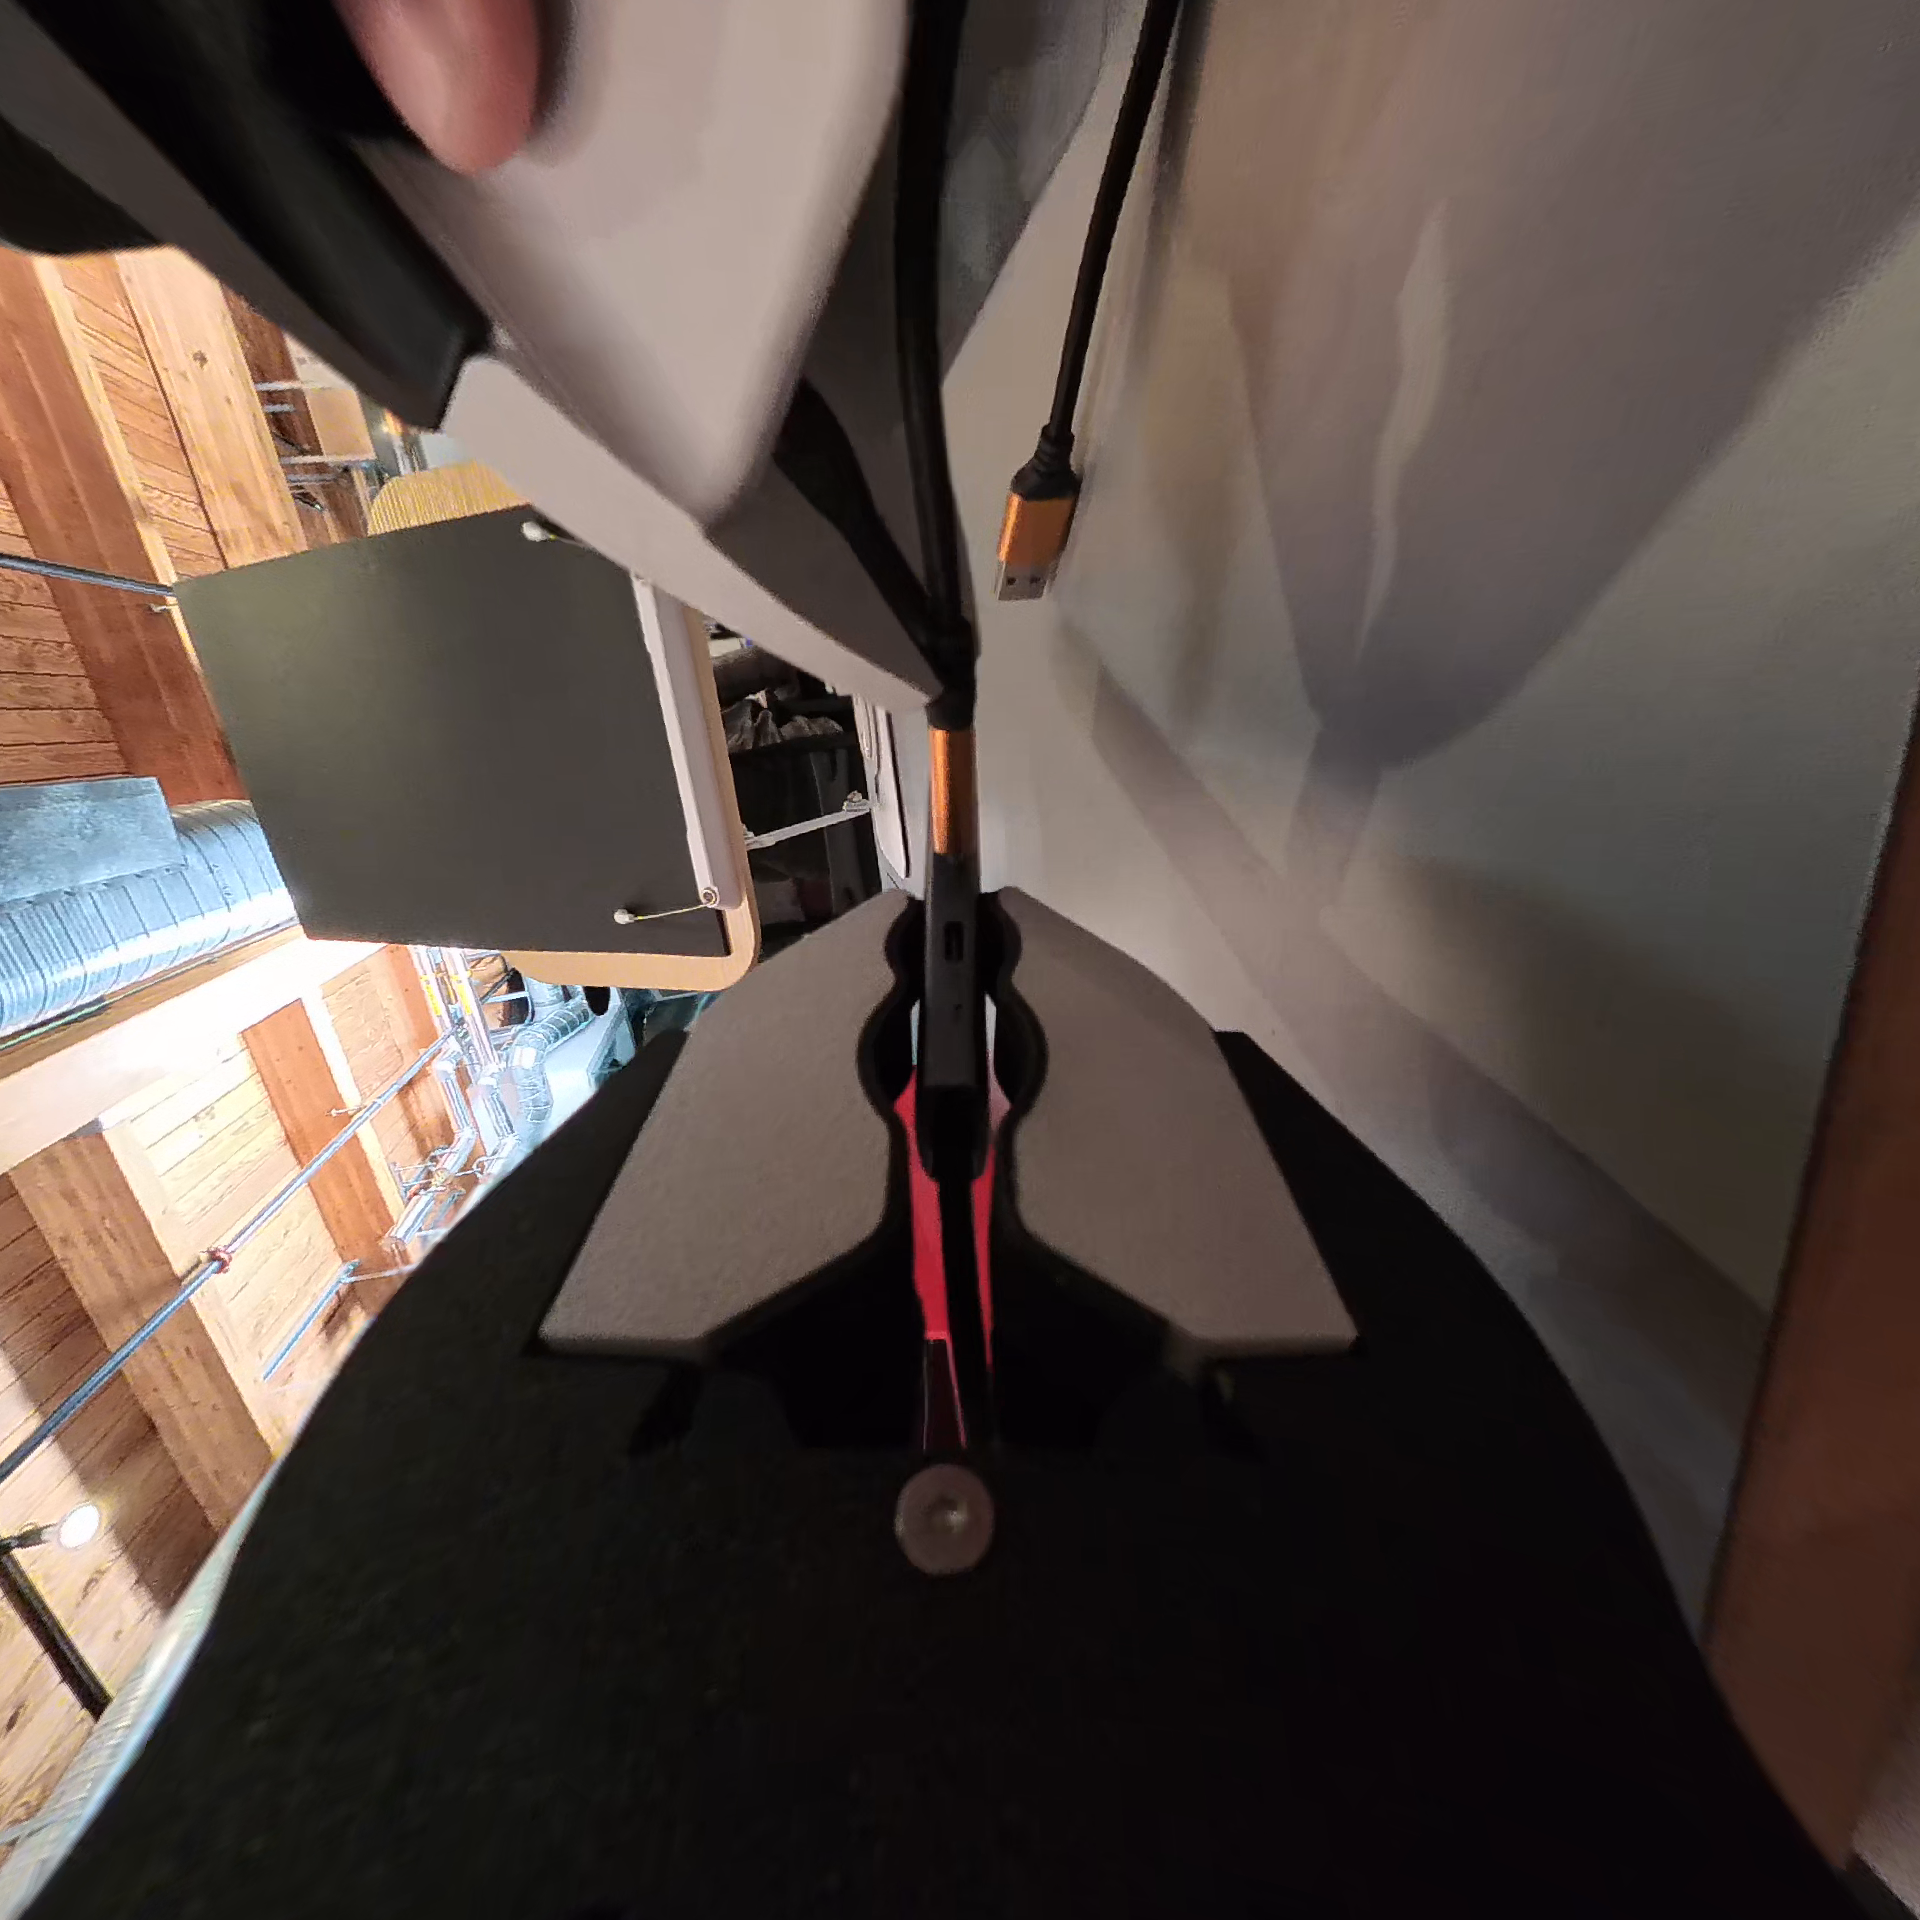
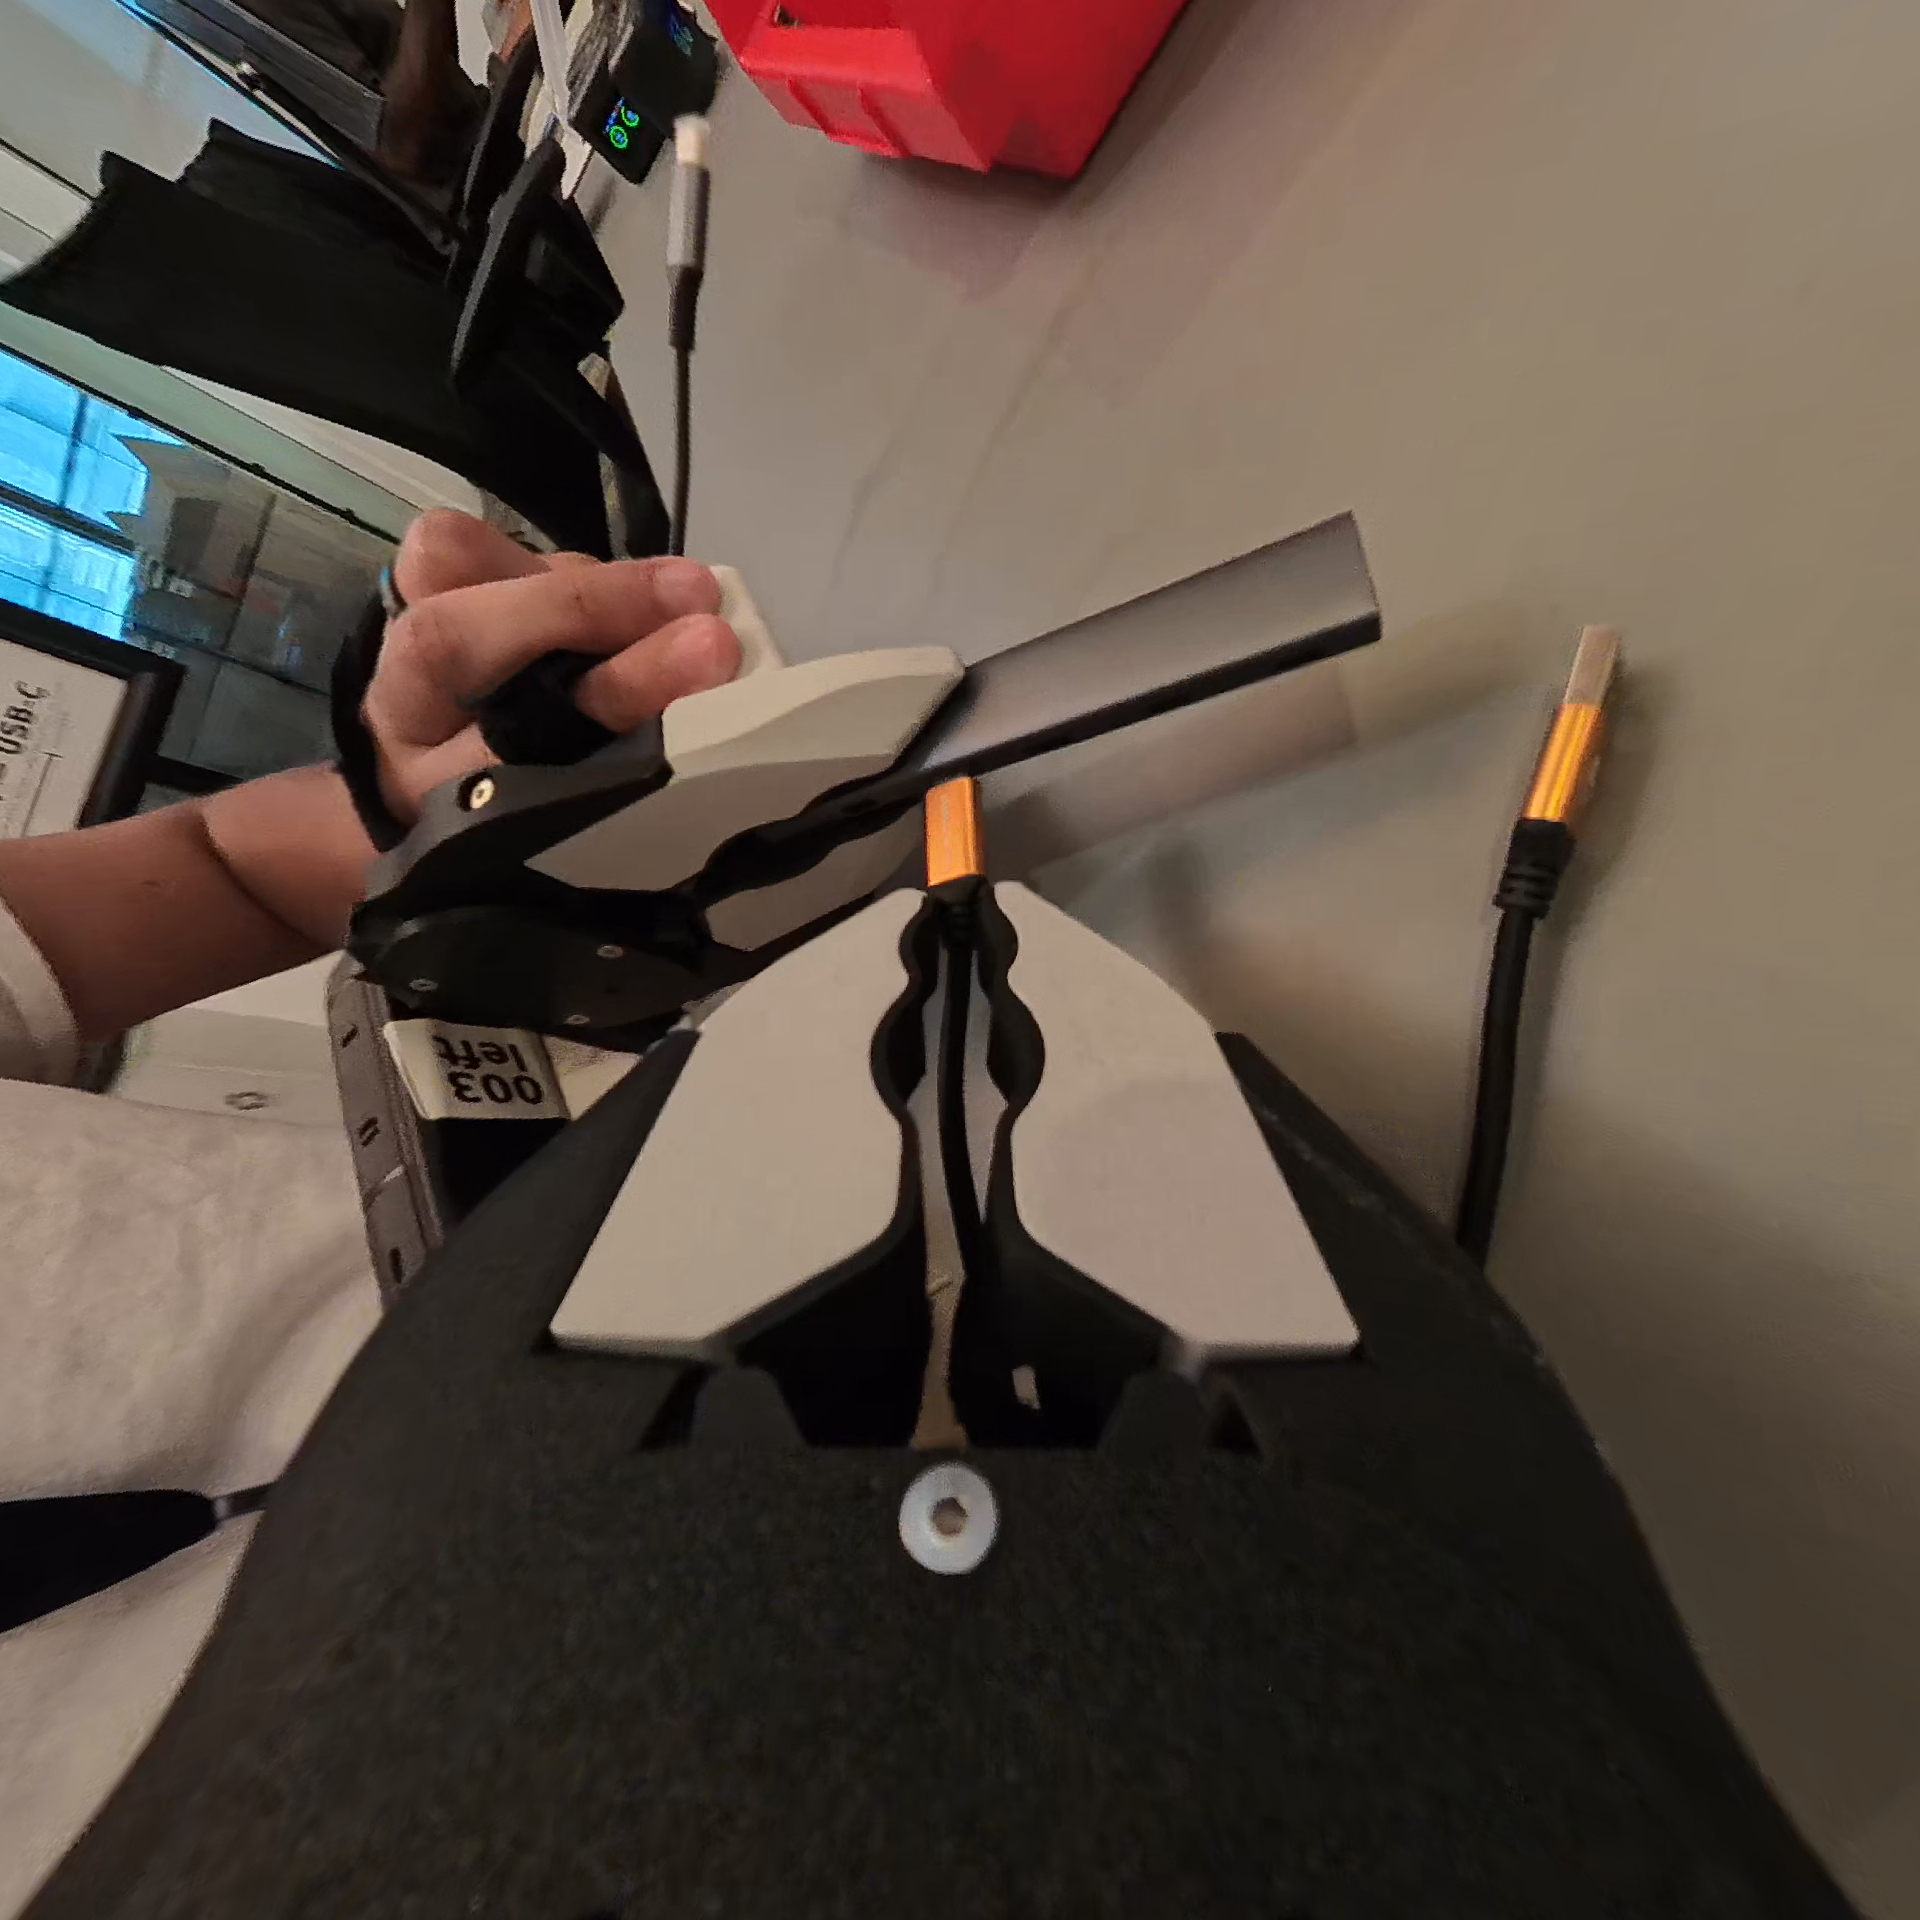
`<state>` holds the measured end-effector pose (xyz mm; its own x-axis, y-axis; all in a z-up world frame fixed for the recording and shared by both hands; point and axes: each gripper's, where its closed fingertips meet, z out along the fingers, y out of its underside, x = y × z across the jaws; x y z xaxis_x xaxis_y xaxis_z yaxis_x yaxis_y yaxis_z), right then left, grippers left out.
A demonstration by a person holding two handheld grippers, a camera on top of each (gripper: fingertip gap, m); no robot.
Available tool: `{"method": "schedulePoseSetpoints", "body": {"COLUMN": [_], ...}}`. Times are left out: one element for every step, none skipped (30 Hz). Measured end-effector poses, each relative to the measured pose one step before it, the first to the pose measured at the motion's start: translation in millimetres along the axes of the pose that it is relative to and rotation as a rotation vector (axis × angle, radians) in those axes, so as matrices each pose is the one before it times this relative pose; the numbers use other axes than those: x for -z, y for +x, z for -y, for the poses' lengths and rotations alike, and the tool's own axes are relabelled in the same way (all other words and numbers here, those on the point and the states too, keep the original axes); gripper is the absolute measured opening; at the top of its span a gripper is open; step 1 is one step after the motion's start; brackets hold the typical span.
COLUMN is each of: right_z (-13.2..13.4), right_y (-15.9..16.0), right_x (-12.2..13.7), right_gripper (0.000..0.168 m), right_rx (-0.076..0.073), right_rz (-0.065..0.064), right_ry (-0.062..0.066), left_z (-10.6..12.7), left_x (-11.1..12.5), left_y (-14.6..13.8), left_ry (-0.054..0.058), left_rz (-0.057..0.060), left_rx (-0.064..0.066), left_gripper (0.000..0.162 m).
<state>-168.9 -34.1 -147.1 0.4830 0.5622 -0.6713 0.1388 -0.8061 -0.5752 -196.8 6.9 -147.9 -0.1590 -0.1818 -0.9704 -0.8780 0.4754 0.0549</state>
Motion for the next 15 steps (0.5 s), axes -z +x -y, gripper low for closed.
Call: {"method": "schedulePoseSetpoints", "body": {"right_z": [1.55, 2.34, 2.88, 3.08, 3.46, 2.77, 2.79, 3.82, 3.54, 1.37, 1.69, 2.42, 1.94, 1.59, 1.47], "right_y": [-0.66, -0.90, -0.96, -1.14, -1.45, -1.41, -1.70, -1.98, -1.35, -1.01, -1.11, -1.12, -0.95, -0.39, -0.85], "right_x": [0.36, 0.42, 0.50, 0.48, 0.49, 0.59, 0.68, 1.16, 0.96, 0.20, 0.26, 0.57, 0.76, 0.45, 0.51], "right_gripper": [0.007, 0.007, 0.007, 0.007, 0.007, 0.007, 0.007, 0.007, 0.007, 0.007, 0.007, 0.007, 0.007, 0.007, 0.007], "right_rx": [0.0349, 0.0401, 0.0448, 0.0545, 0.0671, 0.0710, 0.0674, 0.0537, 0.0330, 0.0087, -0.0048, -0.0041, 0.0033, 0.0066, 0.0034], "right_rz": [-0.0168, -0.0197, -0.0214, -0.0225, -0.0237, -0.0253, -0.0226, -0.0145, -0.0094, -0.0007, 0.0072, 0.0094, 0.0059, 0.0007, 0.0025], "right_ry": [0.0063, 0.0102, 0.0153, 0.0173, 0.0217, 0.0135, 0.0127, 0.0237, 0.0273, 0.0122, 0.0137, 0.0182, 0.0106, 0.0066, 0.0044], "left_z": [-0.54, -0.67, -0.85, -0.89, -0.77, -0.43, -0.13, -0.03, 0.11, 0.17, 0.11, 0.44, 0.62, 0.75, 1.24], "left_x": [0.08, 0.23, 0.02, 0.15, 0.57, 0.87, 1.08, 1.05, 1.03, 0.92, 0.87, 0.98, 0.92, 0.80, 0.98], "left_y": [-0.78, -1.14, -1.08, -1.37, -2.31, -3.27, -3.67, -3.41, -2.53, -1.57, -1.35, -0.72, -0.38, -0.51, -0.41], "left_ry": [-0.0031, -0.0015, -0.0023, -0.0027, -0.0006, 0.0035, 0.0062, 0.0066, 0.0049, 0.0038, 0.0045, 0.0049, 0.0058, 0.0061, 0.0124], "left_rz": [-0.0005, -0.0019, -0.0079, -0.0104, -0.0061, -0.0014, 0.0030, 0.0058, 0.0010, -0.0029, -0.0036, -0.0063, -0.0091, -0.0078, -0.0061], "left_rx": [0.0116, 0.0160, 0.0271, 0.0372, 0.0375, 0.0342, 0.0287, 0.0218, 0.0212, 0.0222, 0.0234, 0.0265, 0.0249, 0.0211, 0.0124], "left_gripper": [0.009, 0.009, 0.009, 0.009, 0.010, 0.010, 0.009, 0.009, 0.010, 0.010, 0.009, 0.009, 0.009, 0.009, 0.009]}}
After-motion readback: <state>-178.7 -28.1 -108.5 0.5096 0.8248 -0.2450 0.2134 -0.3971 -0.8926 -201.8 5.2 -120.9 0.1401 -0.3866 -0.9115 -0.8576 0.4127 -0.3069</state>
